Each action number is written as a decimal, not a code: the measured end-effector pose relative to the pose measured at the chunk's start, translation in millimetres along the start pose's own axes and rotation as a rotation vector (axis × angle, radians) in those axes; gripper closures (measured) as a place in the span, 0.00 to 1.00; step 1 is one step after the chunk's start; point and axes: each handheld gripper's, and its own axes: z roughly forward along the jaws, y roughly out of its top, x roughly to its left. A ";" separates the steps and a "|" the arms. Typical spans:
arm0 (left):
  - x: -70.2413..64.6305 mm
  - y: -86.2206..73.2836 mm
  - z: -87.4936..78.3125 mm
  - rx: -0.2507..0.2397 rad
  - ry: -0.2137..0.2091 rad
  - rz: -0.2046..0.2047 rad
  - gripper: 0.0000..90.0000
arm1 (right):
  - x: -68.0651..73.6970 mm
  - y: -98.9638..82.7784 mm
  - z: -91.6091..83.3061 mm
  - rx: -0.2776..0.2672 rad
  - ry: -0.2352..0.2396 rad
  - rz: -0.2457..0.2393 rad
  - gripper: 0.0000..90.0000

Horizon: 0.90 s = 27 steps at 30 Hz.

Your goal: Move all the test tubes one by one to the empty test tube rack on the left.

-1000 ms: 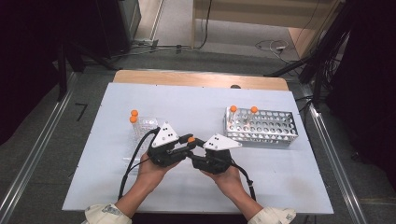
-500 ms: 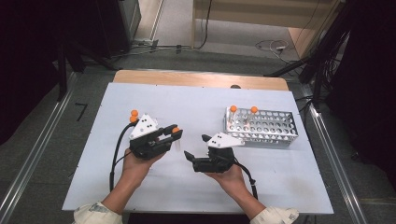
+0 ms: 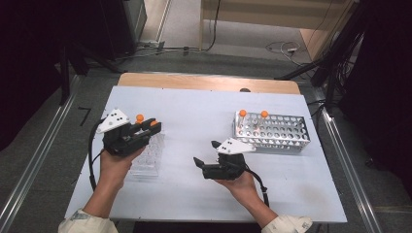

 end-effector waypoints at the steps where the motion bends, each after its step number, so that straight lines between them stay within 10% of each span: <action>1: 2.9 0.2 -1.9 -0.003 0.009 -0.004 0.78 | -0.3 0.0 -0.2 -0.001 0.000 0.001 0.20; 27: 39.8 -4.0 -17.5 -0.004 0.170 -0.029 0.78 | -2.8 -0.7 -0.1 -0.001 -0.009 0.000 0.20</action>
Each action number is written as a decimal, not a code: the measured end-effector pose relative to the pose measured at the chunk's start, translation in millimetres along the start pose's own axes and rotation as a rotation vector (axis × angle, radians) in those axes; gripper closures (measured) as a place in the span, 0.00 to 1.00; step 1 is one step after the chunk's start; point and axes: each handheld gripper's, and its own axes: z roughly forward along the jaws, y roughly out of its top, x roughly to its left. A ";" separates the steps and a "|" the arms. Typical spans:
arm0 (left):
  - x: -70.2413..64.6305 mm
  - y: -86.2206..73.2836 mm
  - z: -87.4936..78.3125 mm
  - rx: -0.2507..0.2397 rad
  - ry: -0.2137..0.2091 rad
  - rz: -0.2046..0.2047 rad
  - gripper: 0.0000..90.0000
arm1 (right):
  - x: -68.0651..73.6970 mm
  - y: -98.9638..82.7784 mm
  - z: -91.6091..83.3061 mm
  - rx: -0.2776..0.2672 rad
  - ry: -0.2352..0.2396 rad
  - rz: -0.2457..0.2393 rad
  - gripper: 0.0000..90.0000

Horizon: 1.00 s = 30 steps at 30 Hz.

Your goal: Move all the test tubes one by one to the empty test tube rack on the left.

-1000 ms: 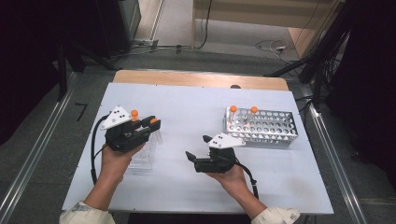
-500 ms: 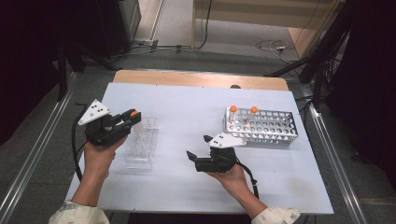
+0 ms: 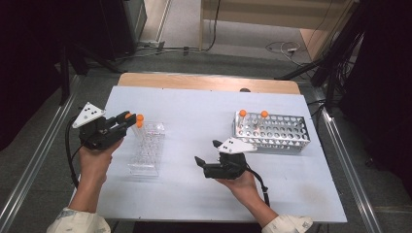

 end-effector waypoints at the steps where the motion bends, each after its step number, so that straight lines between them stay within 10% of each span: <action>1: 0.1 -0.3 0.2 0.004 0.004 0.004 0.78 | 0.1 0.0 0.1 0.000 0.000 0.001 0.20; 30: -13.7 -23.0 22.1 0.077 0.062 0.070 0.78 | 1.2 -0.2 -0.1 0.009 -0.002 -0.006 0.20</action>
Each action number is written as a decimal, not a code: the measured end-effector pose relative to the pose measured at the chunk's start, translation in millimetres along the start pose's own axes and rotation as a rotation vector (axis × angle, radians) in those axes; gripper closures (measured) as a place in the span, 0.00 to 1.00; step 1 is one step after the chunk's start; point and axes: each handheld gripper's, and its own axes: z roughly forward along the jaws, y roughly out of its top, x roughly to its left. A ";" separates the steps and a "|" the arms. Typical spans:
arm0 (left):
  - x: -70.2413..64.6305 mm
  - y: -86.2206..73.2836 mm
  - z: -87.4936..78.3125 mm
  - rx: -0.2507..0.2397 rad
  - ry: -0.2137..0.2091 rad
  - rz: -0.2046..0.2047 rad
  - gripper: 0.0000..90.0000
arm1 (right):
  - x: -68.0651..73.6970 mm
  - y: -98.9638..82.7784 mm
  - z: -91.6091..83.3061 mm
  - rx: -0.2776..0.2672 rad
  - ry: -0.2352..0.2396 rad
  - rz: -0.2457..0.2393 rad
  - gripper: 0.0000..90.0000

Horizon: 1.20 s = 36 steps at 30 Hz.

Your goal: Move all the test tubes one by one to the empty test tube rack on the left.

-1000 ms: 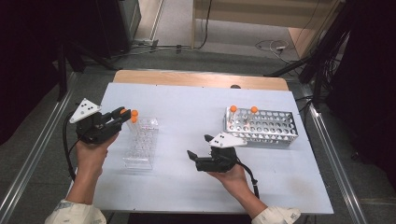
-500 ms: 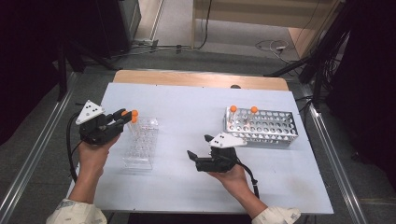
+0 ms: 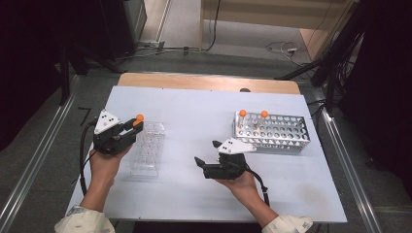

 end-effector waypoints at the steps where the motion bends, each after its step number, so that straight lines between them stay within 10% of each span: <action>1: -0.1 -0.5 0.0 0.001 0.003 0.000 0.77 | 0.0 -0.1 0.1 0.000 0.000 0.000 0.20; 36: 1.1 4.3 -1.5 -0.022 0.002 -0.088 0.24 | -16.8 1.4 -8.7 -0.029 -0.043 0.044 0.20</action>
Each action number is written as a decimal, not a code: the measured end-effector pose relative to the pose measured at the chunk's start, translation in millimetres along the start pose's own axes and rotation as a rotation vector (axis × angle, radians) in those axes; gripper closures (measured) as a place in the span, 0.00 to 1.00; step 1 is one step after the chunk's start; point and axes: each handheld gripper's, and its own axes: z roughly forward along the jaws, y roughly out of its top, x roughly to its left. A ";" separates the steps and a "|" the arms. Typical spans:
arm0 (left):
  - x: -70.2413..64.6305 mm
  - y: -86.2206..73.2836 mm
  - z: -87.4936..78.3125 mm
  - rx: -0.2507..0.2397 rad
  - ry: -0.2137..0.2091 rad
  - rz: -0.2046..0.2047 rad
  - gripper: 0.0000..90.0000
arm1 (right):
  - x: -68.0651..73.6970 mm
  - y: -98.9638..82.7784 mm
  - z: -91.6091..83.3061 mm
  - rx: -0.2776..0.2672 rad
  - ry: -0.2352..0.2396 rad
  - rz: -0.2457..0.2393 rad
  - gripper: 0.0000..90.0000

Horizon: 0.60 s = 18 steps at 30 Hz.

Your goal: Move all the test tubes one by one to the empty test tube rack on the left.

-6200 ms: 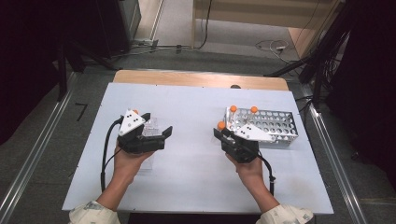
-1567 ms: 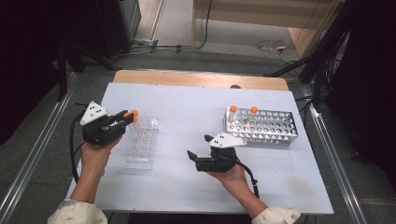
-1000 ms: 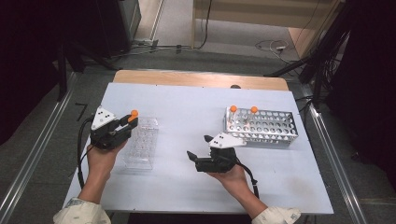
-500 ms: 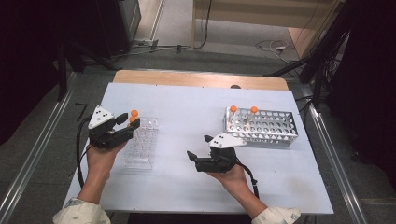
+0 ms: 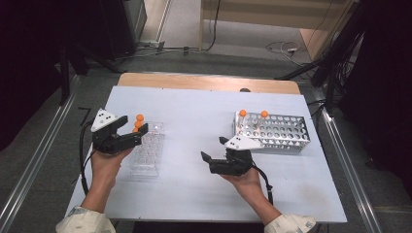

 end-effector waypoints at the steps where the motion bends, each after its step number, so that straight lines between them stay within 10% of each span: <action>1: 0.0 0.0 0.0 -0.002 -0.001 -0.003 0.23 | -1.4 0.2 -0.8 -0.003 -0.004 0.003 0.20; 18: -1.0 -0.3 -0.1 -0.002 -0.008 -0.005 0.21 | -40.2 1.8 -25.2 -0.044 -0.118 0.076 0.17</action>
